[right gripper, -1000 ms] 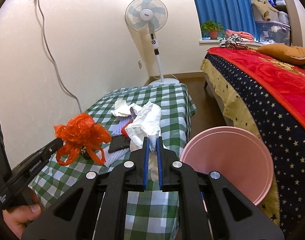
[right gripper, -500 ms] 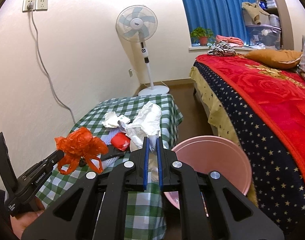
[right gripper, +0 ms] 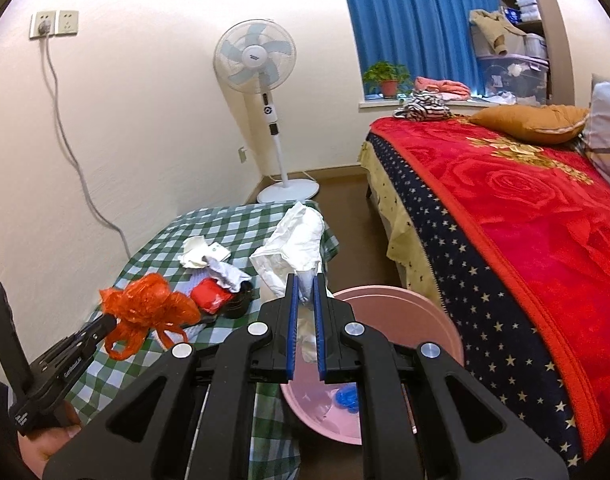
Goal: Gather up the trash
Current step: 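Lift the orange bag and white tissue and carry both over the pink bin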
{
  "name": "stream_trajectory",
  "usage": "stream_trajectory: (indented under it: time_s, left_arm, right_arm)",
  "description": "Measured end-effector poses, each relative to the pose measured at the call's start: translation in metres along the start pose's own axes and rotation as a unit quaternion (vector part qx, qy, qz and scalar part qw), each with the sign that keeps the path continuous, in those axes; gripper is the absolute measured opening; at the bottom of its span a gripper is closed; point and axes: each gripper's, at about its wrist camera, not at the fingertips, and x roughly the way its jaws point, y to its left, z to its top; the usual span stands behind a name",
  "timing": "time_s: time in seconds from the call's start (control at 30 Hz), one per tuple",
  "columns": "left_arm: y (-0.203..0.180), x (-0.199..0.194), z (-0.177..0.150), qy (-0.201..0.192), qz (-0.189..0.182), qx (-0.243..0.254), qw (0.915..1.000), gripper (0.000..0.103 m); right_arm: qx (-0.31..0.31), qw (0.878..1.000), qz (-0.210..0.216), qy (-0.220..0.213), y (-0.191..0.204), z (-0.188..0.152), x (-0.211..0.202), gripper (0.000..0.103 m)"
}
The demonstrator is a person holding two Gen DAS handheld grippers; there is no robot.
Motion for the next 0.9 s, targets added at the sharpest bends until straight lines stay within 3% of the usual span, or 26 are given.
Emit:
stream_trajectory:
  time_s: [0.23, 0.9]
  left_arm:
    - [-0.013, 0.004, -0.005, 0.008, -0.007, 0.004, 0.9999, 0.004]
    - [-0.045, 0.021, -0.014, 0.016, -0.029, 0.032, 0.9989, 0.004]
  right_arm:
    - [-0.005, 1.000, -0.030, -0.002, -0.010, -0.010, 0.006, 0.008]
    - [0.031, 0.998, -0.056, -0.001, -0.039, -0.015, 0.016, 0.008]
